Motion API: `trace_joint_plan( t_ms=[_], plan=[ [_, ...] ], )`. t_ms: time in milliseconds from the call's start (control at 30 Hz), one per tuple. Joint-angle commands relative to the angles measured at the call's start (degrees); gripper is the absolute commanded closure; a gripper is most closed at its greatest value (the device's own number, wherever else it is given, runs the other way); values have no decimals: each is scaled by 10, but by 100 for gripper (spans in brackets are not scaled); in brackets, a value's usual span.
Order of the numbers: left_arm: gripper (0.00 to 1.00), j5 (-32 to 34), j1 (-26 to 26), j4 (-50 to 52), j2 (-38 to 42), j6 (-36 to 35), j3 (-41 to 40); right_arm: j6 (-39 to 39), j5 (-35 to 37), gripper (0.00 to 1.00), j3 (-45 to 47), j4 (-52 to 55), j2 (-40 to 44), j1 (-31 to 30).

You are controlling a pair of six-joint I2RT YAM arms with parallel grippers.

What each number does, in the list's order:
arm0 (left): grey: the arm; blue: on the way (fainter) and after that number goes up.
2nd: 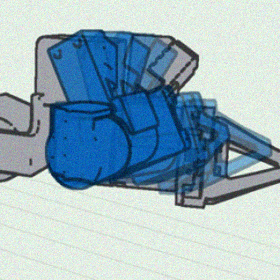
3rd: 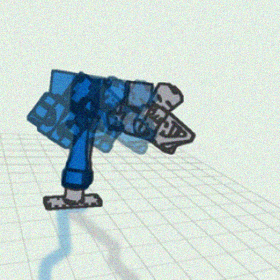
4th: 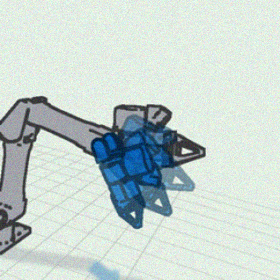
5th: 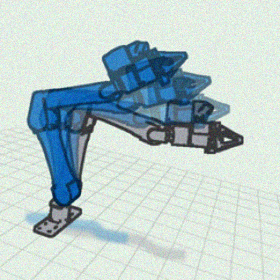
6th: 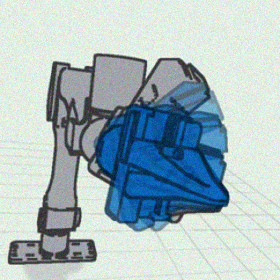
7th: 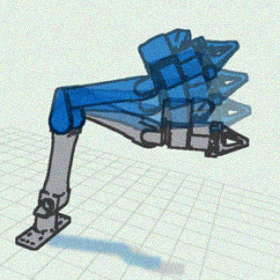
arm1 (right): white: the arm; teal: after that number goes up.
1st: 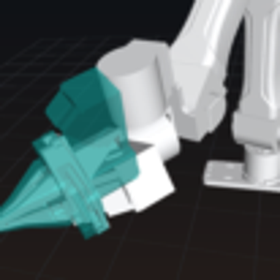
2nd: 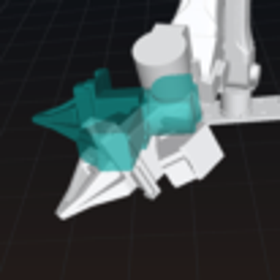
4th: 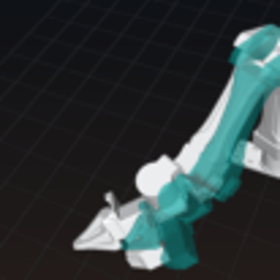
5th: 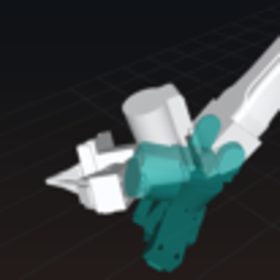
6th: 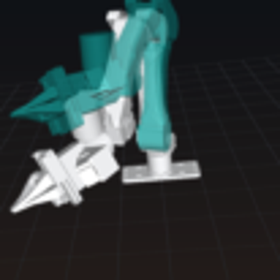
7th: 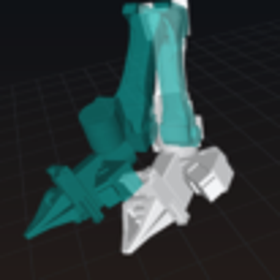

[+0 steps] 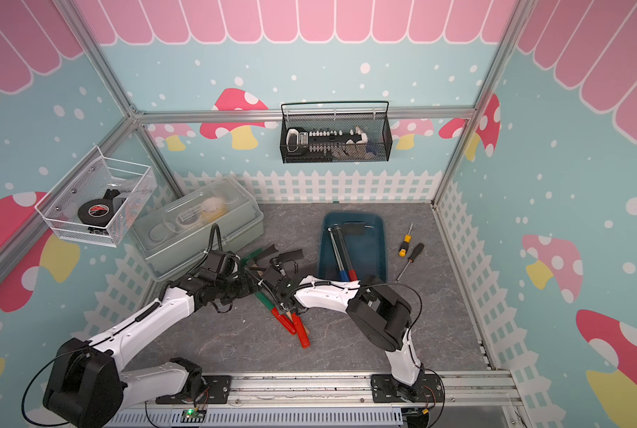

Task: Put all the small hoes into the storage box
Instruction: Pick up the hoe from the center of the board.

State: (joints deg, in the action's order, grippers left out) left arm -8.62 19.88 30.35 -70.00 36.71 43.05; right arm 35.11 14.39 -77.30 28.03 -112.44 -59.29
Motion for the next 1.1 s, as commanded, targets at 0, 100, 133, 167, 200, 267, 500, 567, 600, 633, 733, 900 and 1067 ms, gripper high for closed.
trace_joint_plan(
  t_ms=[0,100,133,167,200,267,500,567,600,633,733,900,1067],
  plan=[
    [1,-2,-5,-1,4,2,-7,11,1,68,-1,7,-21,0],
    [1,-2,-5,-1,4,1,-6,13,9,71,3,6,-19,1],
    [1,-2,-5,-1,4,2,-5,13,11,72,5,5,-19,2],
    [1,-2,-5,-2,4,1,-5,13,10,73,6,4,-19,4],
    [1,-1,-5,-2,4,1,-5,13,10,74,6,4,-20,5],
    [1,-1,-4,-1,2,1,-5,12,12,76,7,2,-20,6],
    [1,-2,-5,-2,1,1,-4,8,22,82,11,3,-6,11],
    [1,-1,-4,-2,-1,0,-2,5,24,85,11,4,2,12],
    [1,-1,-4,-3,-2,0,-1,4,26,86,10,7,7,13],
    [1,-1,-5,-3,-3,0,-1,1,28,87,9,9,13,13],
    [1,-6,-5,-5,-7,1,0,-6,31,89,1,21,29,15],
    [1,-17,-5,-13,-9,6,2,-18,36,91,-13,41,69,16],
    [1,-19,-6,-14,-14,7,8,-36,44,91,-37,69,95,17]
  ],
)
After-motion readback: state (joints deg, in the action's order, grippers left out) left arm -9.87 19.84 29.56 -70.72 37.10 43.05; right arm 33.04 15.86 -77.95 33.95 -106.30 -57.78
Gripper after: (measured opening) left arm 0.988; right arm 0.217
